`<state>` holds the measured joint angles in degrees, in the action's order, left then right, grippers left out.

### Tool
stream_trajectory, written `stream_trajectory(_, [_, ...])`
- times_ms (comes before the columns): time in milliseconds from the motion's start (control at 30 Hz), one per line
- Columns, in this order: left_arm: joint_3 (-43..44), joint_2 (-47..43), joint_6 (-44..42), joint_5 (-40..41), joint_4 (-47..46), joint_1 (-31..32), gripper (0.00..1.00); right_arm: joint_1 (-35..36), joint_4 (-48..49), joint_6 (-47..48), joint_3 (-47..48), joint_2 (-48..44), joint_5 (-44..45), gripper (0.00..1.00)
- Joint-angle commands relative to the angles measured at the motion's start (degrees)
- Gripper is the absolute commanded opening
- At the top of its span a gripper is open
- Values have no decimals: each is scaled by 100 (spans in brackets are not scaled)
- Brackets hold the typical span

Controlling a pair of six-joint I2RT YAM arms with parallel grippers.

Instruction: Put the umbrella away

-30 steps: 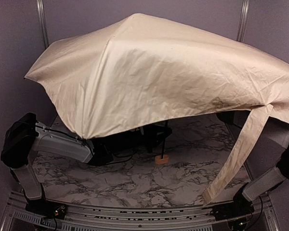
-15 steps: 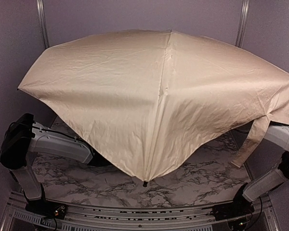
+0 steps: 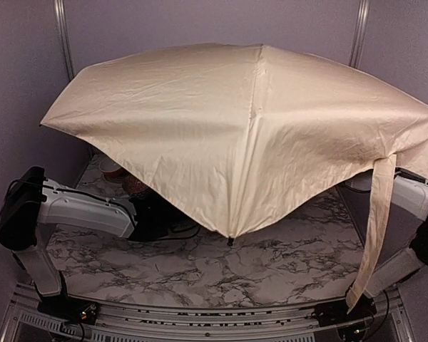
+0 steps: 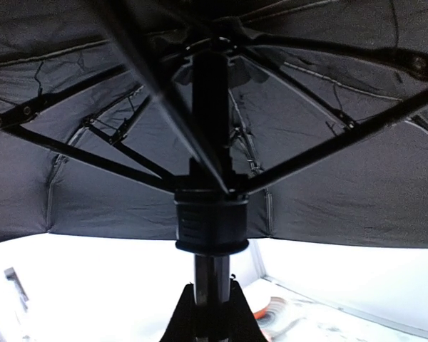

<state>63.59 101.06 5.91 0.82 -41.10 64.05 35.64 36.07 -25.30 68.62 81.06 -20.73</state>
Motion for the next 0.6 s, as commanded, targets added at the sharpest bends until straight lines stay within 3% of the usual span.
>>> stream_trajectory(0, [-247,-345,443,-1761,-906,-393,69,-188,1394,-1001,249,109,-1397,0])
stream_trajectory(100, [-369,-340,616,-2318,-1438,-464,74,-203,1907,-1540,394,249,-1899,0])
stream_trajectory(300, [-244,-65,1030,-2564,-1971,-671,75,-215,2348,-2125,624,451,-2368,0])
stream_trajectory(567, [291,581,1623,-3156,-2439,-823,60,-215,2563,-2339,676,536,-2447,0])
